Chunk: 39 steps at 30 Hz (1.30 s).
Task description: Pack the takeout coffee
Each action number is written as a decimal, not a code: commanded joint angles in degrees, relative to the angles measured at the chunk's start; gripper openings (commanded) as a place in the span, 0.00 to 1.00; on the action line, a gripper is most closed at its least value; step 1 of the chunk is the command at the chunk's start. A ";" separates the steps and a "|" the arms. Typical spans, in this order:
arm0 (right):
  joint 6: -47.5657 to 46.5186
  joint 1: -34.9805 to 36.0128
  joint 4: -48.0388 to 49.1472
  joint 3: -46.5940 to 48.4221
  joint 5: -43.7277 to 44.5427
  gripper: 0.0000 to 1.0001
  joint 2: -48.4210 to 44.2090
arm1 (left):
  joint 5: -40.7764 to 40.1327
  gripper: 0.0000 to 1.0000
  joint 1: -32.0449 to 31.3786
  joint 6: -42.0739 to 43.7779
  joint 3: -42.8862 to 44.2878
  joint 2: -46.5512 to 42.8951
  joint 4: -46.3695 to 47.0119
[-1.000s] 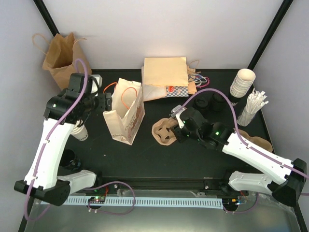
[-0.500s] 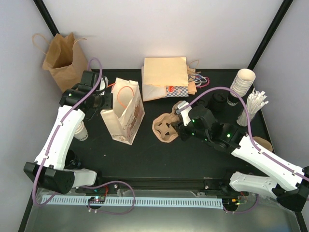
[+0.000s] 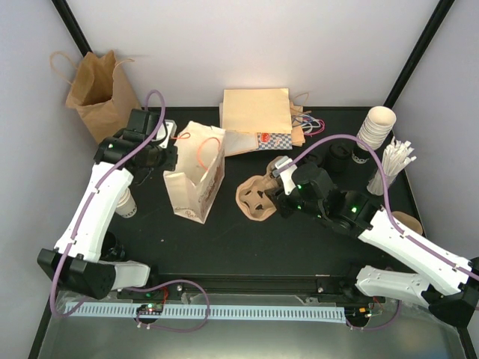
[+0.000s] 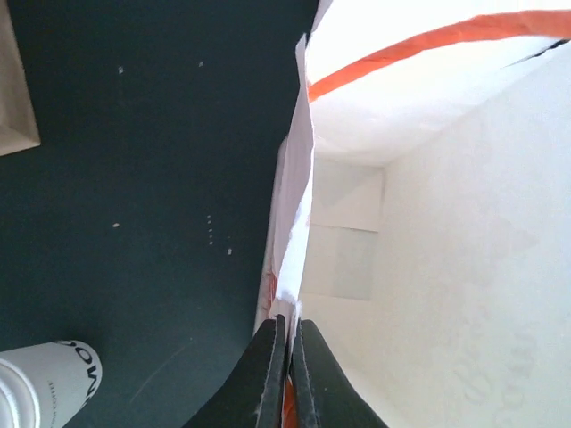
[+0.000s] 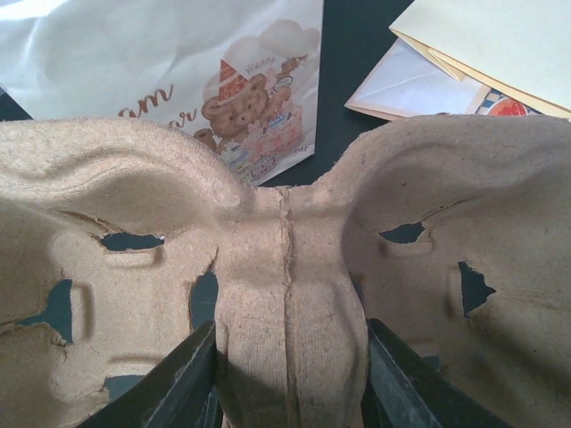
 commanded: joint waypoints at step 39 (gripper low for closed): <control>7.62 -0.95 0.73 28.66 -26.58 0.39 4.81 | 2.56 0.02 -27.03 1.89 0.90 -5.75 0.55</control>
